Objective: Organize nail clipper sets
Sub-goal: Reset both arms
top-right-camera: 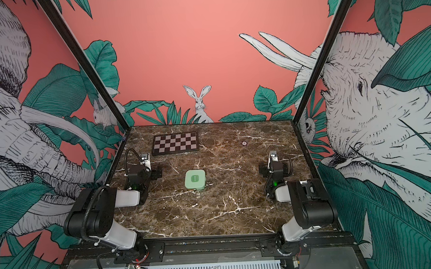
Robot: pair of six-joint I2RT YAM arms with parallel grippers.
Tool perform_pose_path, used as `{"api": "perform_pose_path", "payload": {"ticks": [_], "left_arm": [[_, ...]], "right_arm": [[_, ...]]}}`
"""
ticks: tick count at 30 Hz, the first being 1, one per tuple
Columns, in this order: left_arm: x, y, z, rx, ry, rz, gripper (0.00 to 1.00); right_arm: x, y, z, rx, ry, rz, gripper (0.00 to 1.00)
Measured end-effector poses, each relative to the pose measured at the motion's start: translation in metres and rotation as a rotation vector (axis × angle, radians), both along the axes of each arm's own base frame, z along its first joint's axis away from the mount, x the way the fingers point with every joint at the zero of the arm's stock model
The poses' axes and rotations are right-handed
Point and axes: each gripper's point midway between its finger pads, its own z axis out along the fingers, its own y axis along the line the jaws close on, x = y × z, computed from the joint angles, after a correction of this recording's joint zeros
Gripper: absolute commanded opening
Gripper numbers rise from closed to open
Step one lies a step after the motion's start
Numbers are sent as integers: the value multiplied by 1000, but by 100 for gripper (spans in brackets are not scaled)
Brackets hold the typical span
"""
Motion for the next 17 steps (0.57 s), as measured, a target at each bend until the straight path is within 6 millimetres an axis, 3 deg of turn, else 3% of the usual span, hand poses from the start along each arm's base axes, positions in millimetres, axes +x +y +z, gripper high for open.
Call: {"api": "perform_pose_path", "payload": {"ticks": [9,17], "left_arm": [[0,-1,0,-1,0,-3,99],[0,-1,0,-1,0,-3,99]], "right_arm": [[-2,-11,2,-1,-12,-61,99],[1,-5,1,15,-2,-20,99]]}}
